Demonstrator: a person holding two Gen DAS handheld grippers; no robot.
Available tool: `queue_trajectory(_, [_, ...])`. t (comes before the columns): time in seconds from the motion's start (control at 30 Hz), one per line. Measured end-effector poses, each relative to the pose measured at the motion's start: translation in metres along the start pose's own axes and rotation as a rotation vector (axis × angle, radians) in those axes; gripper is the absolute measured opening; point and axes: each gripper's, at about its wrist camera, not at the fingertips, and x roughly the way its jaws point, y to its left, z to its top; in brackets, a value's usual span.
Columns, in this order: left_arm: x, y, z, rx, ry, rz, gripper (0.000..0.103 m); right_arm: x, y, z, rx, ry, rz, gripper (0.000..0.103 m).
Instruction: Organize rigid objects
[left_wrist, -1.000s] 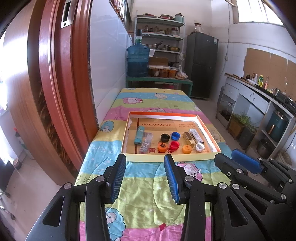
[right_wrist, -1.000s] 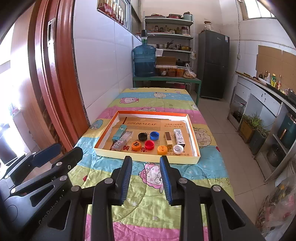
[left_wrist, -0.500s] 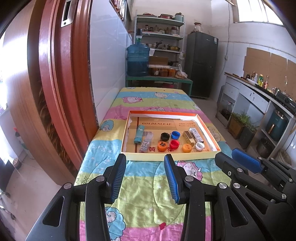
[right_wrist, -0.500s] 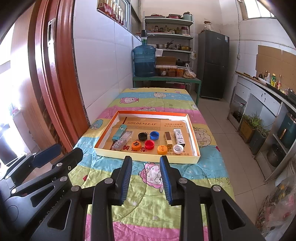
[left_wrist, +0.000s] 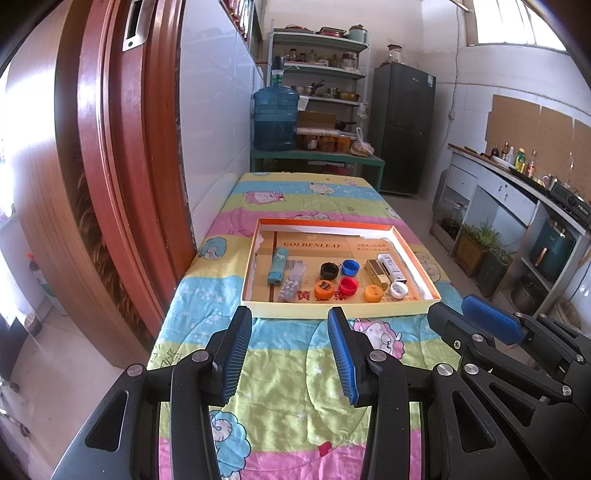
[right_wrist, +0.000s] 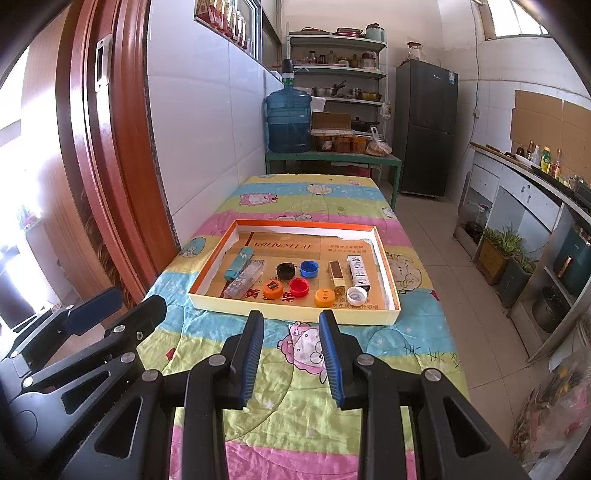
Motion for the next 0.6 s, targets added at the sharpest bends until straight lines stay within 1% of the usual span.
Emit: queue_trajectory(0.6, [-0.0015, -0.0006, -0.0008, -0.001, 0.001, -0.002, 0.044, -0.0027, -0.0004, -0.0012, 0.002, 0.003, 0.0, 0.031])
